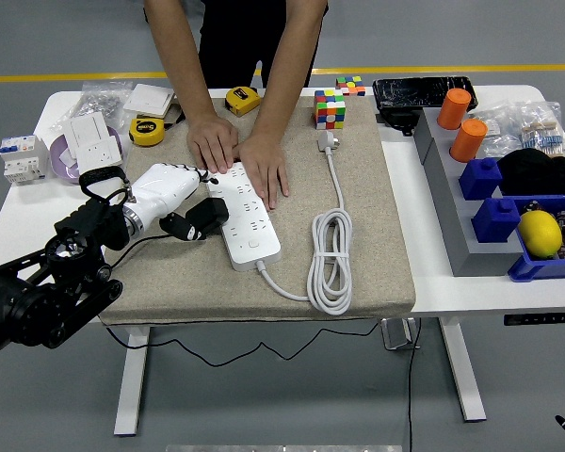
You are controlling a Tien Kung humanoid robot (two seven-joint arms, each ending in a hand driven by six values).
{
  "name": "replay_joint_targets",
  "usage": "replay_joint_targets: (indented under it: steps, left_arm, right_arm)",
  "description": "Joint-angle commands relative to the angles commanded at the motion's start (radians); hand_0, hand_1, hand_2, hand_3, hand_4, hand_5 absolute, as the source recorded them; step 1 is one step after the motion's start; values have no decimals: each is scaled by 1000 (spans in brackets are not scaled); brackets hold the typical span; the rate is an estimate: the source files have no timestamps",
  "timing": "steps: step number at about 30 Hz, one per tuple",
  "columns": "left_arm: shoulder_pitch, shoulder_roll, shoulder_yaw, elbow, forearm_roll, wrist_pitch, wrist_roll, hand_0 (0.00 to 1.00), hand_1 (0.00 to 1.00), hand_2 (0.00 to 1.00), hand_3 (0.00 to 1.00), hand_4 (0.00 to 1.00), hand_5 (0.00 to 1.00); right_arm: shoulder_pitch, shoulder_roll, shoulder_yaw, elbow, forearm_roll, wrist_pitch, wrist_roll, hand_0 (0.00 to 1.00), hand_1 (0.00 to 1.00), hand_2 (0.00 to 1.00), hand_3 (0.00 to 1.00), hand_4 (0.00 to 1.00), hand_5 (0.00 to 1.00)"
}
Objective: Pick up the plug,place it near the board,insert it into the board,press the button
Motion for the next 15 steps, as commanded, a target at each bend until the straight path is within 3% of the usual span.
replay_joint_targets:
  steps: [5, 6, 8, 10, 11, 12, 15]
  left_arm:
    - [52, 37, -90, -126, -57, -91, 39, 757, 899, 884, 885, 998, 256]
    - [72, 43, -125, -162, -84, -111, 48, 827, 962, 945, 919, 998, 536]
    - [122, 46, -196, -229, -153, -118, 62, 827, 962, 945, 919, 998, 536]
    - [169, 40, -259, -286, -218, -97, 66, 827, 962, 945, 919, 998, 536]
    - [205, 19, -295, -322, -254, -62, 69, 827, 962, 945, 919, 998, 536]
    - [237, 1, -328, -354, -286, -29, 71, 833, 922, 885, 874, 998, 998]
    - [374, -76, -465, -494, -429, 114, 56, 833, 922, 885, 874, 998, 998]
  right_arm:
    - [0, 2, 5, 0, 1, -1, 2, 998, 837, 735, 743, 998, 838]
    - [-1, 2, 5, 0, 2, -1, 2, 998, 837, 734, 744, 998, 837]
    - [-2, 2, 8, 0, 3, -2, 3, 998, 837, 734, 744, 998, 837]
    - [-3, 3, 11, 0, 1, -2, 3, 998, 837, 734, 744, 998, 837]
    - [-5, 4, 14, 0, 2, -4, 3, 998, 837, 734, 744, 998, 837]
    - [-7, 5, 15, 0, 2, -4, 4, 998, 837, 734, 744, 998, 840]
    - [-15, 10, 23, 0, -4, -2, 1, 998, 837, 734, 744, 998, 840]
